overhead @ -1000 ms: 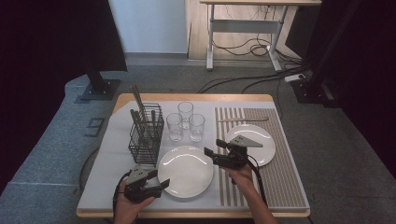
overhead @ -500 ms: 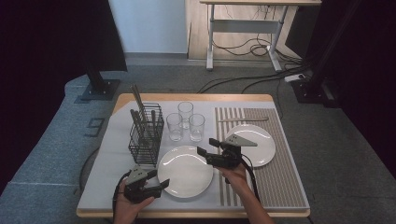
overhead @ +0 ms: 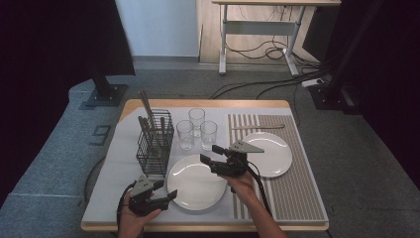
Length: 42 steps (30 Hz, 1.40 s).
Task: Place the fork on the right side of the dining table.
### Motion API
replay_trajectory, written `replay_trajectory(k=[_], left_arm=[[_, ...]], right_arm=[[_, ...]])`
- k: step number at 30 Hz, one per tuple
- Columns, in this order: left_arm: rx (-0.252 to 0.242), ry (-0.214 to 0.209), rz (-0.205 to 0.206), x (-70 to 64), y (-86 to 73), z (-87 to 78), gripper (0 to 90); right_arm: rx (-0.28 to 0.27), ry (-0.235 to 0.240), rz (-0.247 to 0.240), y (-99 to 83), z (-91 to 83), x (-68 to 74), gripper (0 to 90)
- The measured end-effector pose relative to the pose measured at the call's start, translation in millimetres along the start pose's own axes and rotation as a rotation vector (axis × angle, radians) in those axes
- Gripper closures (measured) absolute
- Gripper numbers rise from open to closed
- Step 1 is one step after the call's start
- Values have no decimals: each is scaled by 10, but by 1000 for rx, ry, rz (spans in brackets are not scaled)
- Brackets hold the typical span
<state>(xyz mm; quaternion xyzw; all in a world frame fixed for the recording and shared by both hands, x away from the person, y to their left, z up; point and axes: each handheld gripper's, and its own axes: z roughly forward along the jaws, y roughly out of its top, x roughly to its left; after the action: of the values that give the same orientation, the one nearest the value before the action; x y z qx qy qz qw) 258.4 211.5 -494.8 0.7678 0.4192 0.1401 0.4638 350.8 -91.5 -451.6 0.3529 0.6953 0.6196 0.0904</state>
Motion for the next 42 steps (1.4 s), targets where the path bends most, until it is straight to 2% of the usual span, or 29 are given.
replay_trajectory(k=[10,22,36,42], left_arm=[[1,-3,5,-8,6,-13,323],[3,-5,7,-17,4,-7,325],[2,-8,7,-18,6,-18,325],[12,-14,11,-25,3,0,325]], right_arm=[[2,13,-9,53,171,66,349],[13,19,-4,88,291,77,366],[22,19,-25,106,440,134,379],[24,27,-13,115,497,121,385]])
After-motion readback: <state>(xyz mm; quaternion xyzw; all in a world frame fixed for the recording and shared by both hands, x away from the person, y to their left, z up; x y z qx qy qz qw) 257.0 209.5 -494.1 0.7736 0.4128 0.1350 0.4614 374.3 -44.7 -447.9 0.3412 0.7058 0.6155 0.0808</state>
